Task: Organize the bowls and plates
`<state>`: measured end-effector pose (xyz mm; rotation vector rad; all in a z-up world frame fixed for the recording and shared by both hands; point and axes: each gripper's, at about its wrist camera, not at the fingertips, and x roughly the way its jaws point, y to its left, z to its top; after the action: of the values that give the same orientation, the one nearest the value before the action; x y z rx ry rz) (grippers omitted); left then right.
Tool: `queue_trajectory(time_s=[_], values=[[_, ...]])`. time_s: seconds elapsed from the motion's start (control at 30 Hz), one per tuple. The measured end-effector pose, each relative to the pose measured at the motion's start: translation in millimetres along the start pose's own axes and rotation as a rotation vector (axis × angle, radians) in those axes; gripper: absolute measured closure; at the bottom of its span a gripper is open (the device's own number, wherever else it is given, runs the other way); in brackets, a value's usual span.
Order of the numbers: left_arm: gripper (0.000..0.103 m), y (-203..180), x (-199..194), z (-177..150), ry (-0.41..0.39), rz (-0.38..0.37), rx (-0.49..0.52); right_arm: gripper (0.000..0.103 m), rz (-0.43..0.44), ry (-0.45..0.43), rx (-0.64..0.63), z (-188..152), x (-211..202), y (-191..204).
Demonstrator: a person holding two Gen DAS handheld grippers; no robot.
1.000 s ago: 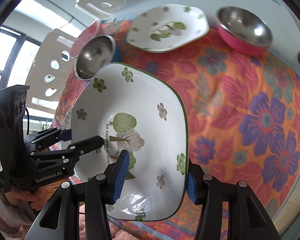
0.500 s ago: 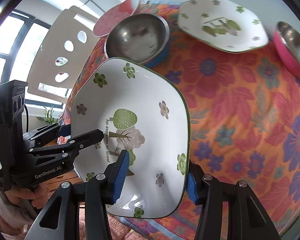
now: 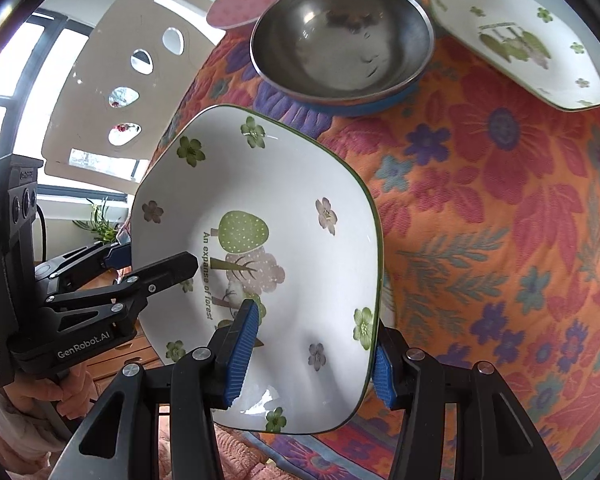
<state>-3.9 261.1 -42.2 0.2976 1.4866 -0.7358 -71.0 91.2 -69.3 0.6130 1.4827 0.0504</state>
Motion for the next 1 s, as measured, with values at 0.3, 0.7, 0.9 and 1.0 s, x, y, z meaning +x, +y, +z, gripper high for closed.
queue_trajectory(time_s=[0.3,0.7,0.9,1.0], values=[[0.058,10,10,-1,0.039,-0.005,0.015,0.053,-0.009,0.041,0.038,-4,17,-1],[0.058,-5,24,5,0.082,0.019,0.049,0.053,-0.02,0.08,0.078,-11,31,-9],[0.058,-12,33,2,0.101,0.036,0.06,0.053,-0.025,0.09,0.084,-13,34,-11],[0.058,-14,37,4,0.124,0.058,0.05,0.053,-0.026,0.089,0.09,-12,36,-11]])
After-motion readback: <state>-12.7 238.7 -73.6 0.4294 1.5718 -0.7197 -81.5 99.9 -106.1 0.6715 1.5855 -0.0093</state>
